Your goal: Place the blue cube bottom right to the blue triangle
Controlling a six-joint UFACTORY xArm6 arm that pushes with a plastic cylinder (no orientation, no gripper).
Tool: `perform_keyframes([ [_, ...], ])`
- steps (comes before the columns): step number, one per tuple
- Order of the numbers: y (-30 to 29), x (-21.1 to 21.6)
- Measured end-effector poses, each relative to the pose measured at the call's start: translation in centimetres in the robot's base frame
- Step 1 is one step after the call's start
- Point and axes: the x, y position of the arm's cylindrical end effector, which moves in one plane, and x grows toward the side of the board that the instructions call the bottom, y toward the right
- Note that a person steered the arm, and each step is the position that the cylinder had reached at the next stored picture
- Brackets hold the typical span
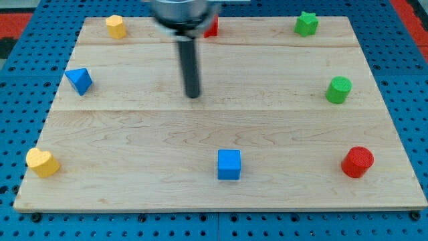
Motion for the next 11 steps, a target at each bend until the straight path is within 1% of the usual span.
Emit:
perform_keyframes([
  [1,7.0,2.2],
  [2,8.6,9.8],
  [3,11.9,15.8],
  [4,2.5,16.3],
  [5,-4.1,13.2],
  [6,-7.0,11.7],
  [7,-7.7,11.9],
  [8,-14.0,10.8],
  [9,-16.5,6.6],
  [10,-15.6,7.6],
  [11,-16.1,10.4],
])
